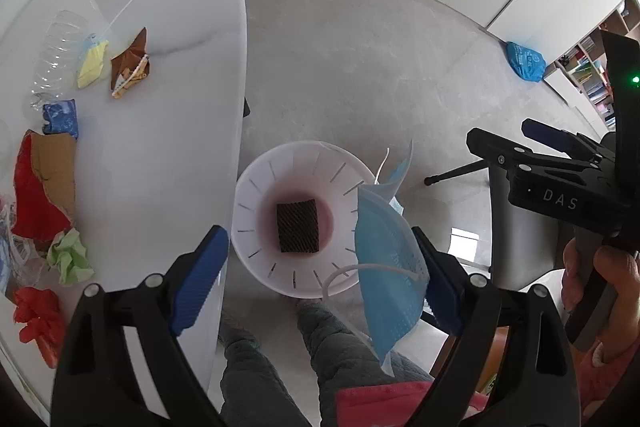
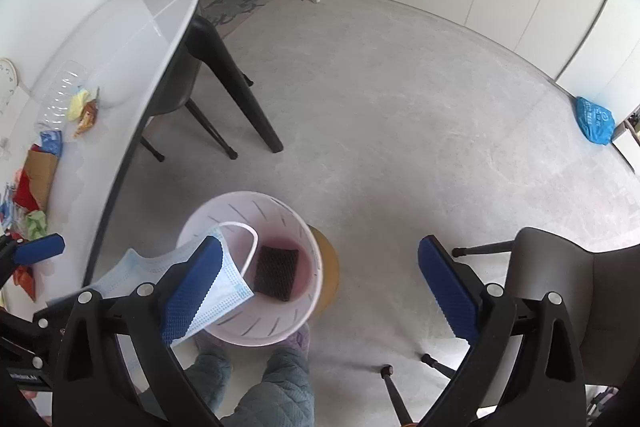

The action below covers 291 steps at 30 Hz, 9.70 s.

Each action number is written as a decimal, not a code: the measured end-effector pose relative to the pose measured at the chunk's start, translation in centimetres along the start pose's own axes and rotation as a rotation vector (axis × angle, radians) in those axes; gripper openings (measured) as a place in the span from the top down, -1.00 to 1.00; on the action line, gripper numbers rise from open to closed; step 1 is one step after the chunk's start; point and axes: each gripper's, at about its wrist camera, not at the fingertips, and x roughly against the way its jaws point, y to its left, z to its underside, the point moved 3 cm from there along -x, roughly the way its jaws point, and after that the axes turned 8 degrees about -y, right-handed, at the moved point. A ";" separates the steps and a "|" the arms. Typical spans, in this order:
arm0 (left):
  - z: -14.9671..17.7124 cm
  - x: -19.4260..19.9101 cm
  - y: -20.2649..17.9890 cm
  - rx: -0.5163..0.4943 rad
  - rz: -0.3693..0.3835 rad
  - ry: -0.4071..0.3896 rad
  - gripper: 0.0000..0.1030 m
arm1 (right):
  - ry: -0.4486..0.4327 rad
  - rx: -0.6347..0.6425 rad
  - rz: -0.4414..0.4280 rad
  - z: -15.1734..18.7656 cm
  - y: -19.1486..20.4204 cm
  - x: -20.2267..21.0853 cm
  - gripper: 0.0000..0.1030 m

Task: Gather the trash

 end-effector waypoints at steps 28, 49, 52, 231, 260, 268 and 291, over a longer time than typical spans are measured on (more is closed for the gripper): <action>-3.7 3.9 -2.4 -0.216 0.172 -0.055 -0.66 | 0.236 0.906 -0.675 -1.5 10.1 0.6 -0.04; -0.4 7.4 3.0 -0.011 -0.004 -0.081 -0.76 | 0.392 0.671 -0.452 8.2 11.1 -15.6 -0.19; 0.4 8.1 4.8 0.051 -0.049 -0.085 -0.78 | 0.381 0.622 -0.411 8.8 10.9 -16.2 -0.34; 5.7 21.1 19.5 0.431 -0.366 -0.354 -0.83 | -0.213 0.473 -0.391 -7.1 26.4 8.4 -0.95; 8.6 21.6 30.1 0.333 -0.205 -0.364 -0.85 | -0.186 0.433 -0.329 -7.2 39.2 8.6 -0.95; 8.4 16.7 32.6 0.253 -0.112 -0.261 -0.85 | -0.134 0.408 -0.322 -6.6 39.0 6.3 -0.95; 7.6 10.0 28.5 -0.248 -0.028 -0.159 -0.06 | -0.038 0.336 -0.258 -5.9 36.6 3.2 -0.95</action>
